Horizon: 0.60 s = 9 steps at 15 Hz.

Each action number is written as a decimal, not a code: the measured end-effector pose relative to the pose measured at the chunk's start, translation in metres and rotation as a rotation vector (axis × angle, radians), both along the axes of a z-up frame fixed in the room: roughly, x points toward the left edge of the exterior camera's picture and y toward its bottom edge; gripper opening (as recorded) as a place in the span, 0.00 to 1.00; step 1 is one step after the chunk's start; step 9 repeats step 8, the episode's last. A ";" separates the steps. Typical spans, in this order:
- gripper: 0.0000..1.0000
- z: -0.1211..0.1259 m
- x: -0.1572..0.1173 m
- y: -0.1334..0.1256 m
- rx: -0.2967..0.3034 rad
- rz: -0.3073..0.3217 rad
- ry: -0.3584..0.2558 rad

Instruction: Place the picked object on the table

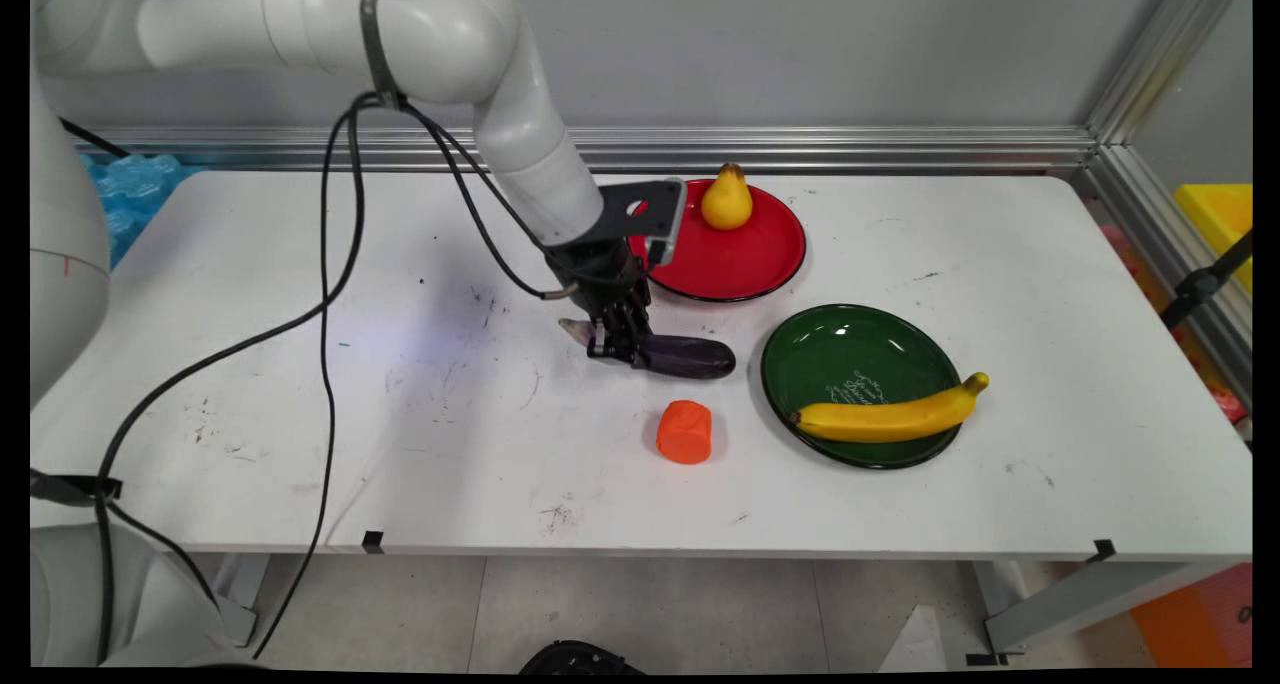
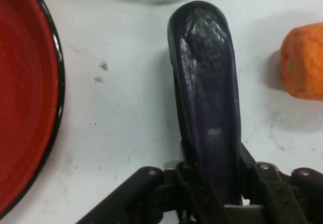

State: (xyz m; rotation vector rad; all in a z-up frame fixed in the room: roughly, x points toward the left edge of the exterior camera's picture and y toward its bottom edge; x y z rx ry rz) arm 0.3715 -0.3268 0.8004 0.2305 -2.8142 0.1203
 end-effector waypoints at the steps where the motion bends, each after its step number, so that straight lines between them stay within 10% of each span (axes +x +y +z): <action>1: 0.00 -0.005 -0.001 -0.001 0.001 0.001 0.002; 2: 0.00 -0.009 -0.001 -0.001 0.002 0.004 0.005; 3: 1.00 -0.013 -0.002 -0.002 0.002 0.006 0.007; 9: 1.00 -0.024 -0.004 -0.006 -0.004 0.007 0.018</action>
